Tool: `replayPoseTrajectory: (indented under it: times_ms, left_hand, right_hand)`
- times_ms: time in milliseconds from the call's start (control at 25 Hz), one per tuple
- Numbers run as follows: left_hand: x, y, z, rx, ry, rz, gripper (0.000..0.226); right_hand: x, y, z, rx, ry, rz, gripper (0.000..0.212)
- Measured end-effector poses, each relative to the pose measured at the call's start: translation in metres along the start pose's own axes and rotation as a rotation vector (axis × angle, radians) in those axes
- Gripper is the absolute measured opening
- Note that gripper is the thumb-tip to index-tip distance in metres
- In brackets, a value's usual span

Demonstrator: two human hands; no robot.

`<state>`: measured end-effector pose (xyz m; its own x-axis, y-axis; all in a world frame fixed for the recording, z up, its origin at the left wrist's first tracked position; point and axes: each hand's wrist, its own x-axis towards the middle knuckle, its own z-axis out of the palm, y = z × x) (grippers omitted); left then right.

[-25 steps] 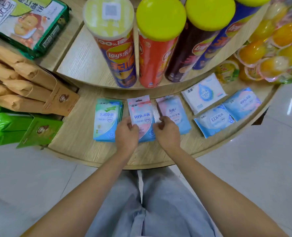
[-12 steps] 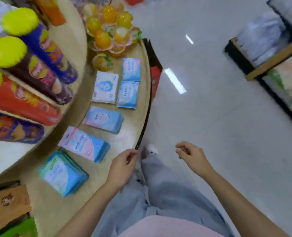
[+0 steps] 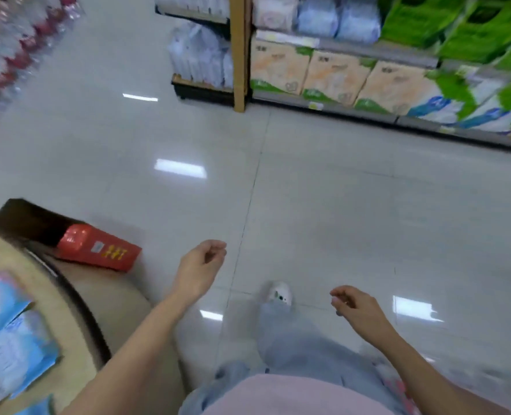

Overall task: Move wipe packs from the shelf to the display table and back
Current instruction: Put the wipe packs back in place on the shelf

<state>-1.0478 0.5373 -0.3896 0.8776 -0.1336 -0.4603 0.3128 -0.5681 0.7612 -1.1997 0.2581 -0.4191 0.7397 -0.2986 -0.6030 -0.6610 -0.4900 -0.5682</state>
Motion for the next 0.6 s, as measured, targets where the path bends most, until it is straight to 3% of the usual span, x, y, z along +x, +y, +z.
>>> replayPoseTrajectory:
  times_ms: [120,240,600]
  left_hand:
    - [0.054,0.053,0.039,0.004,-0.08,-0.01,0.017]
    - [0.093,0.097,0.065,-0.037,-0.134,-0.042,0.018]
    - [0.264,0.185,0.076,0.02,-0.166,-0.064,0.019]
  right_hand:
    - [0.053,-0.019,-0.051,0.067,0.034,0.035,0.011]
    - [0.114,-0.06,-0.101,0.12,0.069,-0.054,0.014]
    - [0.285,-0.169,-0.23,0.27,0.236,-0.161,0.017]
